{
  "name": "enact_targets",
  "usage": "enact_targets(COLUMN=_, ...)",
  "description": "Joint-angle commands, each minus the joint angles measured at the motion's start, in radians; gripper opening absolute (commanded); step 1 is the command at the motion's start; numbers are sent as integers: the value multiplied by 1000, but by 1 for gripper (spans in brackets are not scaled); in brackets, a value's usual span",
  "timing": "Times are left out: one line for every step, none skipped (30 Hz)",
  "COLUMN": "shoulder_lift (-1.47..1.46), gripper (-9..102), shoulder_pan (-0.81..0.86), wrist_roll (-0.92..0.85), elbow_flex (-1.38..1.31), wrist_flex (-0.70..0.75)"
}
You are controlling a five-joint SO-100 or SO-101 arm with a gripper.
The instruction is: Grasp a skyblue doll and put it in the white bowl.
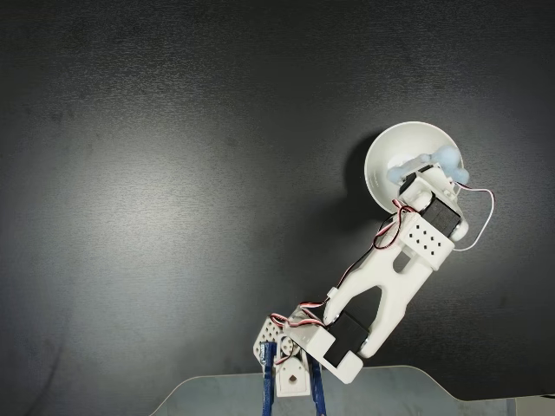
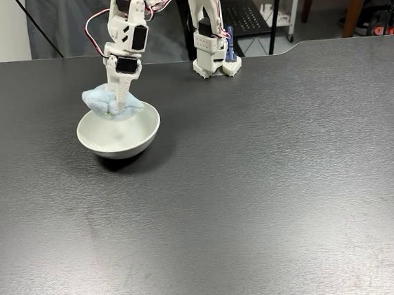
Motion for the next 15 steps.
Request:
enact_targets(shoulder_lift=12, gripper=-1, shoulder_pan=-5, wrist_roll=9, elbow_flex=-60, wrist_flex=-15)
enact_targets(shoulder_lift=2, gripper=-1, shoulder_pan=-6, wrist_roll=9, elbow_flex=-60, wrist_flex=-15)
enact_targets(shoulder_lift=-12, gripper=-1, shoulder_pan=-8, wrist_roll=8, elbow_flex=-60, wrist_flex=-15)
enact_targets(shoulder_lift=-23, gripper=0, shoulder_pan=-14, wrist_roll=0, elbow_flex=-60, wrist_flex=-15)
enact_targets(shoulder_lift=-28, gripper=1, shoulder_pan=-21, wrist_roll=-3, elbow_flex=-60, wrist_flex=-14)
enact_targets(shoulder_lift=-29, gripper=3, shoulder_pan=-28, wrist_roll=-6, elbow_flex=-60, wrist_flex=-14)
enact_targets(shoulder_lift=-29, gripper=5, shoulder_pan=-28, wrist_roll=-6, elbow_flex=-60, wrist_flex=-14)
enact_targets(shoulder_lift=-29, gripper=8, shoulder_pan=-29, wrist_roll=-6, elbow_flex=-60, wrist_flex=-12)
enact_targets(shoulder_lift=-28, gripper=11, shoulder_pan=-32, wrist_roll=-6, elbow_flex=-60, wrist_flex=-12)
enact_targets(shoulder_lift=-26, gripper=15, shoulder_pan=-44, wrist_roll=-8, elbow_flex=-60, wrist_flex=-12)
enact_targets(shoulder_lift=-23, gripper=19, shoulder_pan=-60, wrist_roll=-8, elbow_flex=-60, wrist_flex=-12)
enact_targets(shoulder_lift=-23, gripper=23, shoulder_pan=-71, wrist_roll=-8, elbow_flex=-60, wrist_flex=-12)
enact_targets(shoulder_lift=-21, gripper=27, shoulder_pan=-75, wrist_roll=-8, elbow_flex=-60, wrist_flex=-12)
enact_targets(shoulder_lift=-18, gripper=31, shoulder_pan=-77, wrist_roll=-8, elbow_flex=-60, wrist_flex=-12)
enact_targets(shoulder_lift=-18, gripper=34, shoulder_pan=-77, wrist_roll=-8, elbow_flex=-60, wrist_flex=-12)
